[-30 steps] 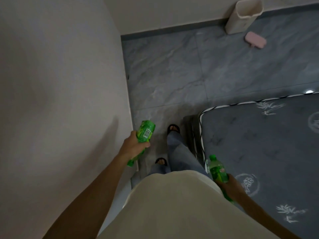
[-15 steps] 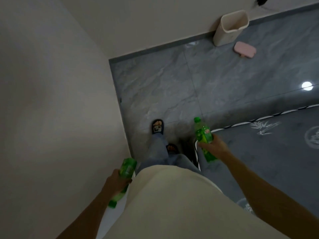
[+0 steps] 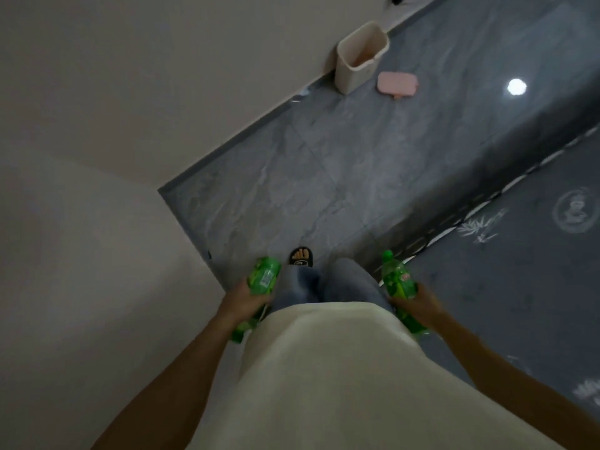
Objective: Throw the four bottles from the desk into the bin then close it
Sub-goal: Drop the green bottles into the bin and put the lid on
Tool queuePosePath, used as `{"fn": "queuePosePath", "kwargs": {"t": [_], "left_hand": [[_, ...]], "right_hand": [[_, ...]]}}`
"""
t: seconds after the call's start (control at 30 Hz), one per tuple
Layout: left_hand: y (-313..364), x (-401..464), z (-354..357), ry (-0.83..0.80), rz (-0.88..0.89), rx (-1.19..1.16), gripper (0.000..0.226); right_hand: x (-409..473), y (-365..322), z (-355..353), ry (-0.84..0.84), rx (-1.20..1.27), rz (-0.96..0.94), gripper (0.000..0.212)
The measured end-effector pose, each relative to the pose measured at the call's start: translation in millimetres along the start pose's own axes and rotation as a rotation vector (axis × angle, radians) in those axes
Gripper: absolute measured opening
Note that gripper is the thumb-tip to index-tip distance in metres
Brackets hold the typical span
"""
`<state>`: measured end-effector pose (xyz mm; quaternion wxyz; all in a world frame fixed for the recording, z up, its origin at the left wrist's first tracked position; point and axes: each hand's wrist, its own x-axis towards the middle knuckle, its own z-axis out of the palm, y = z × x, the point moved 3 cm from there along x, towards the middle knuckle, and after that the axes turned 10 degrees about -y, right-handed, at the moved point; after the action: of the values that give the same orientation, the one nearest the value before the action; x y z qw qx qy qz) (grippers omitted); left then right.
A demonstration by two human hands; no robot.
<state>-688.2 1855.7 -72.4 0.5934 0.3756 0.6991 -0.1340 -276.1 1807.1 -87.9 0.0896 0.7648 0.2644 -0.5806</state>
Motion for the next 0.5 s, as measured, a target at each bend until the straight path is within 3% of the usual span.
{"fn": "queuePosePath", "kwargs": {"t": [0.23,0.5], "left_hand": [[192,65,-31,-0.075,0.230,0.326,0.083],[336,117,-24,-0.098,0.247,0.527,0.073]], "right_hand": [[-3,50,-11,0.011,0.311,0.249,0.069],[29,42,-81,-0.010,0.426,0.305,0.056]]}}
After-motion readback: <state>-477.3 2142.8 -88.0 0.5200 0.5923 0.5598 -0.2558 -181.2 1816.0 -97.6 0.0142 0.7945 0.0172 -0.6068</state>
